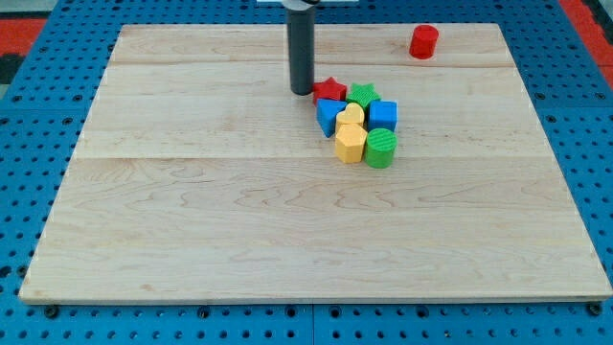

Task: Push the green star to the blue triangle

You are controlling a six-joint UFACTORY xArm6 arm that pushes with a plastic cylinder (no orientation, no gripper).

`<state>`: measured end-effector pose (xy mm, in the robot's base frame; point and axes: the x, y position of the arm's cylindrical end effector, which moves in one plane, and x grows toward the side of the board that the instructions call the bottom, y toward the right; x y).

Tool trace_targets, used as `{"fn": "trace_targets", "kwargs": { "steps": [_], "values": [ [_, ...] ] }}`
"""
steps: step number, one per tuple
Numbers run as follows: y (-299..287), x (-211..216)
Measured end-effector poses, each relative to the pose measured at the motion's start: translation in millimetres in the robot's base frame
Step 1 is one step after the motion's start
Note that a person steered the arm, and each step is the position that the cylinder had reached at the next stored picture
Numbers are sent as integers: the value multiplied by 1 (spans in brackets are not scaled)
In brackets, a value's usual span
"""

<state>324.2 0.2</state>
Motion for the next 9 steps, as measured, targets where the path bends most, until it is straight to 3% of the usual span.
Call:
{"fn": "trace_targets", "kwargs": {
  "steps": [1, 2, 3, 4, 5, 6, 7, 9],
  "values": [
    [1, -18],
    [42, 6],
    [78, 57],
    [63, 14],
    [95, 2],
    [167, 9],
    [159, 57],
    [135, 72]
  ]
}}
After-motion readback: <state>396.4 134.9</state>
